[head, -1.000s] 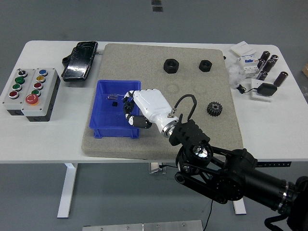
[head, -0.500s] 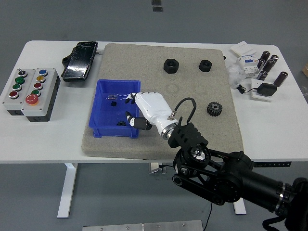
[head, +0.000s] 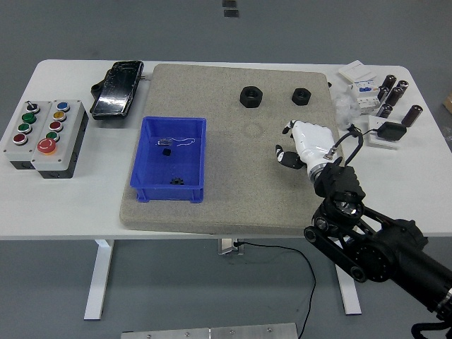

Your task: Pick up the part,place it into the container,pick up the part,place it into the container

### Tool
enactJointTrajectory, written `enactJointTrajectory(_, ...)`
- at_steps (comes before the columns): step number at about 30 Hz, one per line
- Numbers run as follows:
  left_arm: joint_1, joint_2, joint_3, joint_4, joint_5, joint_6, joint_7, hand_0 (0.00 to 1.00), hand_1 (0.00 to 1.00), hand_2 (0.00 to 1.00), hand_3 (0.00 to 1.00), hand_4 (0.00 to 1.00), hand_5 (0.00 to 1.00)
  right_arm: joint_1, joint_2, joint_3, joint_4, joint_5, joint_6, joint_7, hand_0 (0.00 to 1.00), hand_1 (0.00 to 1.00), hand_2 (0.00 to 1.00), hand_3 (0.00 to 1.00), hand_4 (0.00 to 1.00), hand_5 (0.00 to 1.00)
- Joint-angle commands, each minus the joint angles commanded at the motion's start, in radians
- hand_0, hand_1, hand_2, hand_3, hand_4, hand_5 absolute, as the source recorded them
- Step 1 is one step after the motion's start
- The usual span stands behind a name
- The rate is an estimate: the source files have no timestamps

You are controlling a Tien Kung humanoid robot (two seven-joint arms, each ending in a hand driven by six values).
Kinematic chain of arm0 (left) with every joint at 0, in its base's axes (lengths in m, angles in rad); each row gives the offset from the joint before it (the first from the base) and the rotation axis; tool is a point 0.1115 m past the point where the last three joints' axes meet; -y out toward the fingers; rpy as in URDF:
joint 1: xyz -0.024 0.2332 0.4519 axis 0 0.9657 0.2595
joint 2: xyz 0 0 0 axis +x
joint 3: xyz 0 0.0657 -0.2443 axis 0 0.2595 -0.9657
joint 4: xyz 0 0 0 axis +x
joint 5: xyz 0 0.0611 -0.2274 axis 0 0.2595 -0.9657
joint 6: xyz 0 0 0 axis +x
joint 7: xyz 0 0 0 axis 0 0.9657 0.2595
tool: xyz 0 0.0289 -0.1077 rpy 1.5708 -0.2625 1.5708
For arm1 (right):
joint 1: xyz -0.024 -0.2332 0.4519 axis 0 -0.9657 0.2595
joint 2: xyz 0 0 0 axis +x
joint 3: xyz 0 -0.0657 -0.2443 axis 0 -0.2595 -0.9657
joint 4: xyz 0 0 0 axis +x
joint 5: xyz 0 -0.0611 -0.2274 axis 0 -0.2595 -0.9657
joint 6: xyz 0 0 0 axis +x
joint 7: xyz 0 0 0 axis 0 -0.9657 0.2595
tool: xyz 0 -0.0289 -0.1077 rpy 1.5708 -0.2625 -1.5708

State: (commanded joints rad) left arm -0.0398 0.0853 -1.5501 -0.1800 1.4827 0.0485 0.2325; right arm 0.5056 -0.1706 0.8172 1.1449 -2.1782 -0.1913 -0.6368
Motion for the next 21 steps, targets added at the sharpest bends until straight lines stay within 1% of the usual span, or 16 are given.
enactJointTrajectory(1,0.000,0.000,-0.001,0.000,0.001,0.000,0.000,0.669,0.634,0.551,0.601,0.706,0.370,-0.008,-0.002,0.021,0.001,-0.005,0.024,-0.009,0.649,0.711,0.809,0.834,0.831,0.485)
enactJointTrajectory(2,-0.001,-0.001,-0.001,0.000,0.001,0.000,-0.001,0.669,0.634,0.550,0.601,0.706,0.371,-0.014,-0.002,0.032,0.003,-0.010,0.039,-0.009,0.648,0.719,0.821,0.844,0.826,0.490)
enactJointTrajectory(5,-0.003,-0.002,-0.002,0.000,0.003,-0.001,-0.002,0.669,0.634,0.550,0.601,0.706,0.371,-0.025,-0.002,0.052,0.009,-0.018,0.058,-0.009,0.648,0.719,0.821,0.844,0.826,0.490)
enactJointTrajectory(10,-0.004,-0.003,-0.002,0.000,0.005,-0.002,-0.003,0.669,0.634,0.551,0.601,0.705,0.368,-0.030,-0.003,0.049,0.002,-0.013,0.059,-0.009,0.648,0.716,0.821,0.842,0.828,0.490)
enactJointTrajectory(19,-0.001,-0.002,-0.001,0.000,0.004,-0.001,-0.001,0.669,0.634,0.550,0.600,0.705,0.369,-0.025,-0.011,0.035,-0.060,-0.013,0.056,-0.003,0.647,0.712,0.810,0.829,0.836,0.492)
enactJointTrajectory(20,-0.002,-0.002,-0.001,0.000,0.004,-0.001,-0.001,0.669,0.634,0.550,0.601,0.705,0.368,-0.024,-0.012,0.034,-0.065,-0.011,0.055,0.000,0.634,0.696,0.771,0.794,0.829,0.490)
enactJointTrajectory(21,-0.002,-0.002,0.000,0.000,0.004,-0.001,-0.001,0.669,0.634,0.550,0.601,0.705,0.368,-0.024,-0.014,0.033,-0.069,-0.009,0.053,0.002,0.634,0.696,0.771,0.794,0.829,0.490)
